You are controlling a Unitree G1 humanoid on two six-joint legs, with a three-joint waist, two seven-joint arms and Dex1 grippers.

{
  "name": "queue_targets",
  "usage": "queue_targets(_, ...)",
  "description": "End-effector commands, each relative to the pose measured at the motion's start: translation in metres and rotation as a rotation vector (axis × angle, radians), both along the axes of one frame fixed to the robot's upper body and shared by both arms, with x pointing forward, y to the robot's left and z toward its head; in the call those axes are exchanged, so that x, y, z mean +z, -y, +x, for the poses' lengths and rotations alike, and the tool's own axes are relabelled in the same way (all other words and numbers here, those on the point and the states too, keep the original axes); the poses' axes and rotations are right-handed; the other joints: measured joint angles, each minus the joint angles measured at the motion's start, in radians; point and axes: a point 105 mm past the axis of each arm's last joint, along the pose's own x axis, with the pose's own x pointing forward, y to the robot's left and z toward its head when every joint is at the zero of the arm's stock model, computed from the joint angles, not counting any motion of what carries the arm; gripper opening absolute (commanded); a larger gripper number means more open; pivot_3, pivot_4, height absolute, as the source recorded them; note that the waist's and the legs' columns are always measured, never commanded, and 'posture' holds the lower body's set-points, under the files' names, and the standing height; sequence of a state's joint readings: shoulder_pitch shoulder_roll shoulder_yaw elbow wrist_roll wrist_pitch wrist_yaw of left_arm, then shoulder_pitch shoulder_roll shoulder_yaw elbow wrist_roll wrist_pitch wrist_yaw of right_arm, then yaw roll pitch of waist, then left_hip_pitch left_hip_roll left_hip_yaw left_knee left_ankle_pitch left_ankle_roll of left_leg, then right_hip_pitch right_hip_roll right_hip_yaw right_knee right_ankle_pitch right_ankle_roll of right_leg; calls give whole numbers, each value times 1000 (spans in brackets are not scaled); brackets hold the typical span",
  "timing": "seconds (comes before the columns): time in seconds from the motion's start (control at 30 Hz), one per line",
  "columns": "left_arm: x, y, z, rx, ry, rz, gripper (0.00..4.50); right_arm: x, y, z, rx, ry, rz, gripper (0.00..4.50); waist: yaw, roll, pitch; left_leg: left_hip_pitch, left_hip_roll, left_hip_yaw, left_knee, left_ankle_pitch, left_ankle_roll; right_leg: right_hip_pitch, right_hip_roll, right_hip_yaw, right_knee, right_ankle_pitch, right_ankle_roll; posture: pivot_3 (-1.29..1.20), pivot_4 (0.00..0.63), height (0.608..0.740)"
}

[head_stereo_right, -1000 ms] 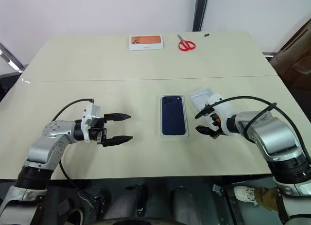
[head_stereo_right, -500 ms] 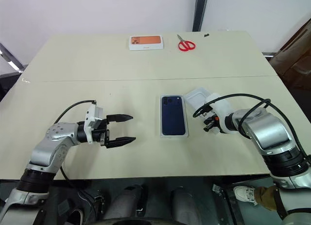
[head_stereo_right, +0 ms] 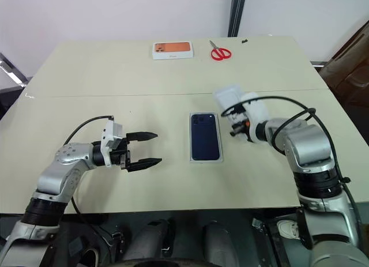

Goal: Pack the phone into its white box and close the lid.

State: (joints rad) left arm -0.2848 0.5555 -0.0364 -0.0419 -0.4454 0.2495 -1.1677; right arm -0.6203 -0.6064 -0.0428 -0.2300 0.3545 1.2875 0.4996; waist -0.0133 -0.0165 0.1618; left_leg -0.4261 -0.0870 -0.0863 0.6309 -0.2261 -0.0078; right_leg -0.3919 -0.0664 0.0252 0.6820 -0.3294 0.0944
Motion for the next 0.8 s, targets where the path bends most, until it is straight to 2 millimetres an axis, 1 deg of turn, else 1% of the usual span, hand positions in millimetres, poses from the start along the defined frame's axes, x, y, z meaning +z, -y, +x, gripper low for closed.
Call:
queue_targets(0.03, 11, -4, 7, 29, 48, -14, 4500, 32, -23, -3, 79, 72, 212, 34, 0, 0, 0, 0, 0, 0, 0, 0, 0, 0, 0, 0, 0, 0, 0, 0, 150, 734)
queue_targets(0.07, 11, -5, 8, 36, 53, -12, 4500, 34, -31, -6, 110, 60, 256, 34, 0, 0, 0, 0, 0, 0, 0, 0, 0, 0, 0, 0, 0, 0, 0, 0, 150, 734)
queue_targets(0.13, 13, -7, 12, 59, 52, -22, 4500, 38, -52, -15, 174, -3, 428, 34, 0, 0, 0, 0, 0, 0, 0, 0, 0, 0, 0, 0, 0, 0, 0, 0, 150, 734)
queue_targets(0.2, 17, -9, 17, 91, 49, -45, 4500, 38, -71, -24, 230, -63, 564, 34, 0, 0, 0, 0, 0, 0, 0, 0, 0, 0, 0, 0, 0, 0, 0, 0, 150, 734)
queue_targets(0.33, 23, -14, 25, 151, 46, -80, 4500, 29, -99, -36, 310, -180, 797, 34, -1, 0, 0, 0, 0, 0, 0, 0, 0, -1, 0, 0, 1, 0, 0, 0, 150, 734)
queue_targets(0.37, 23, -14, 26, 158, 43, -86, 4500, 28, -103, -37, 321, -194, 837, 34, -1, 0, 0, 0, 0, 0, 0, 0, 0, -1, 0, 0, 1, 0, 0, 0, 150, 734)
queue_targets(0.4, 25, -15, 27, 169, 42, -94, 4500, 26, -112, -44, 360, -210, 849, 34, -1, 0, 0, 0, 0, 0, 0, 0, 0, -1, 0, 0, 2, 0, 0, 0, 150, 734)
queue_targets(0.47, 26, -16, 28, 179, 41, -98, 4500, 30, -130, -59, 471, -245, 921, 34, -3, 1, 0, 0, 0, 0, 0, 0, 0, -1, 0, 0, 2, 0, 0, 0, 150, 734)
queue_targets(0.6, 27, -17, 27, 199, 29, -113, 4500, 31, -143, -70, 528, -297, 1004, 34, -7, 1, 0, 0, 0, 0, -1, 0, 0, -2, 0, 0, 3, 0, 0, 0, 150, 734)
queue_targets(0.67, 29, -18, 27, 215, 32, -132, 4500, 22, -145, -71, 492, -339, 1023, 34, -8, 1, 0, 0, 0, 0, -1, 0, 0, -2, 0, 0, 3, 0, 0, 0, 150, 734)
queue_targets(0.73, 32, -18, 28, 224, 35, -145, 4500, 17, -147, -71, 466, -373, 1059, 34, -7, 1, -1, 0, 0, 0, 0, 0, 0, -2, 0, 0, 3, 0, 0, 0, 150, 734)
queue_targets(0.8, 32, -18, 27, 227, 42, -145, 4500, 15, -149, -76, 473, -380, 1031, 34, -7, 1, 0, 0, 0, 0, 0, 0, 0, -2, 0, 0, 3, 0, 0, 0, 150, 734)
